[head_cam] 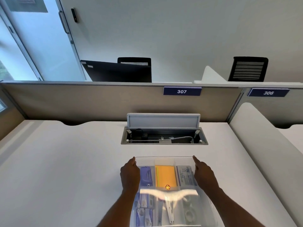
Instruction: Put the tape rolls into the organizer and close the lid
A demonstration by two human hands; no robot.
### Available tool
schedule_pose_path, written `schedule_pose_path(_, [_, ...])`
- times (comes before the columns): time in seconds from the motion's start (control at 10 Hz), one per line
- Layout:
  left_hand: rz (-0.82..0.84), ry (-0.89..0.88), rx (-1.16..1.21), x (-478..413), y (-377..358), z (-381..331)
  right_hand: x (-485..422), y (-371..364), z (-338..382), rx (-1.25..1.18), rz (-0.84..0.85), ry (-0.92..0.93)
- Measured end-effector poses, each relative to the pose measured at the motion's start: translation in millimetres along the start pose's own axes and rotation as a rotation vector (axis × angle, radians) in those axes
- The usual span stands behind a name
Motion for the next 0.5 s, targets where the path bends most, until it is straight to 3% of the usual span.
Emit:
schedule_pose_path(0.3, [0.138, 0.060, 0.010, -1, -6, 3, -1, 0, 7, 0.067, 0.061, 0.012])
schedule_pose_path(0.4, [0.228, -0.007, -0.050, -1, -7, -12, -1, 12, 19, 0.207, 0.023, 0.020])
schedule_pose_path(0.5, [0.188, -0.238, -0.125, -17, -1, -53, -10, 31, 40, 0.285, -0.055, 0.069])
Point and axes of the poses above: each hand's wrist, its own x-axis away from the middle knuckle, its own y-axis out of the back of the hand, z = x × y, the point moved 6 cm from there along -x, towards the middle knuckle, and after that the axes turned 14 degrees about x, right-handed, at the moved point
